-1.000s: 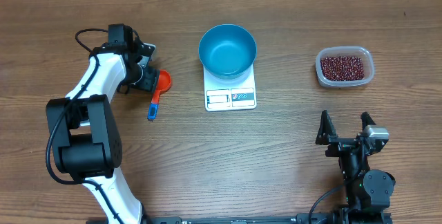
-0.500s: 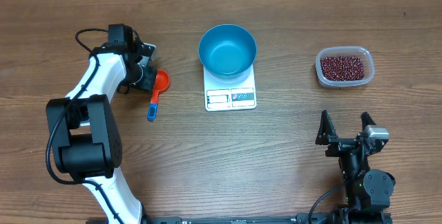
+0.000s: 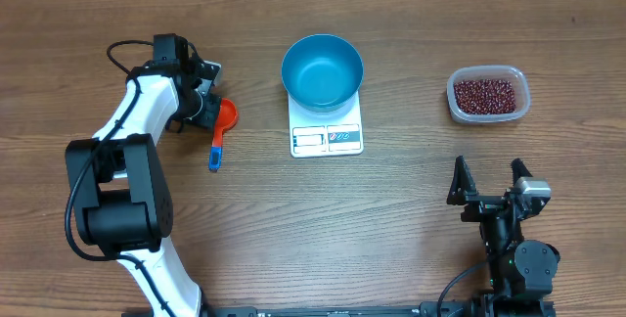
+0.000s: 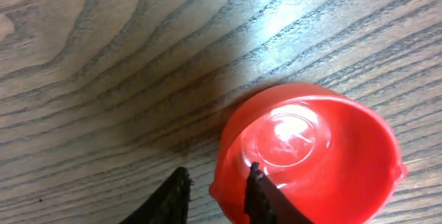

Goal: Scoop item into bowl and weigh 150g on scale
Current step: 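Close the left gripper on the red scoop's cup rim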

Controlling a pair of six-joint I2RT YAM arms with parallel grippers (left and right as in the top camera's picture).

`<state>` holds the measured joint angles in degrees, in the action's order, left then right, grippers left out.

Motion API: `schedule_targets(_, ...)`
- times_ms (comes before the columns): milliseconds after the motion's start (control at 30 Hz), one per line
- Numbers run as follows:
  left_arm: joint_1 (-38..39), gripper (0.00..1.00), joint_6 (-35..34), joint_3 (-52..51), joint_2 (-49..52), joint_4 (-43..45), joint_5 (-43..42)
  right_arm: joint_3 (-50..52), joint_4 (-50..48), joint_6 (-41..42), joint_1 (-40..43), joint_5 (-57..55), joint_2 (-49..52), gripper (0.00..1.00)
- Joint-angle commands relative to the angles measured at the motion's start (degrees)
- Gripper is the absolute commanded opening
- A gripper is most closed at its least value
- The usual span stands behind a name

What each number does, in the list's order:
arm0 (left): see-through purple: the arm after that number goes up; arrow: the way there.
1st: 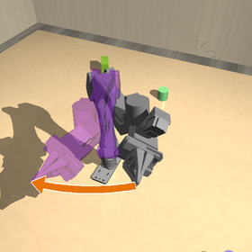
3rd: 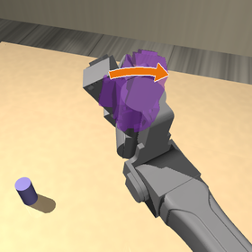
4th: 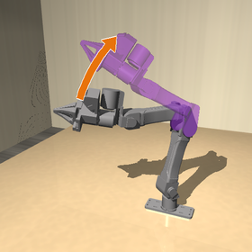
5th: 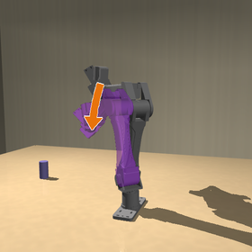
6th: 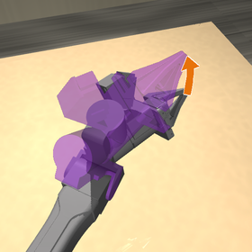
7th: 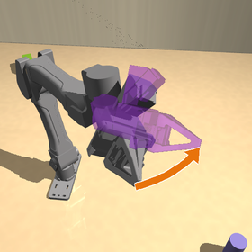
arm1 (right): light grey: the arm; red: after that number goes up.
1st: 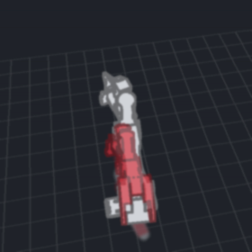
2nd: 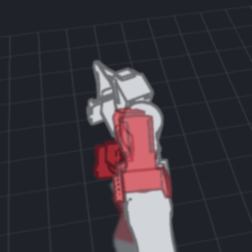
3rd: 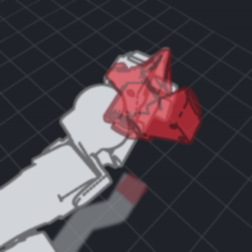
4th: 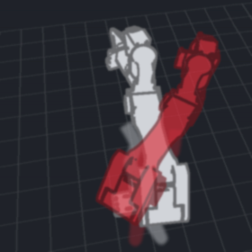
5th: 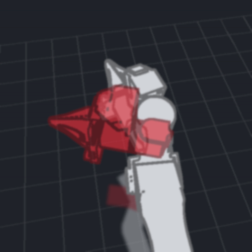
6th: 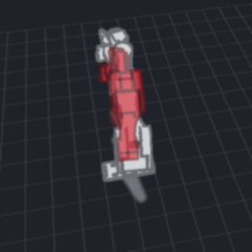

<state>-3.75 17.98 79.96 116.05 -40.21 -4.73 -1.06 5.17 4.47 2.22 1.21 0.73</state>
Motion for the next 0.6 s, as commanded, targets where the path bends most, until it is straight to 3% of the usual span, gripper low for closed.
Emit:
schedule_targets(0, 0.02, 0.23, 0.24, -0.44, 0.87, 0.17, -1.07, 0.61, -0.35, 0.24, -0.28, -0.52, -0.57, 1.0)
schedule_targets(133, 0.02, 0.04, 0.24, -0.44, 0.87, 0.15, -1.07, 0.61, -0.35, 0.24, -0.28, -0.52, -0.57, 1.0)
schedule_targets(567, 0.02, 0.04, 0.22, -0.44, 0.87, 0.2, -1.07, 0.61, -0.35, 0.24, -0.28, -0.52, -0.57, 1.0)
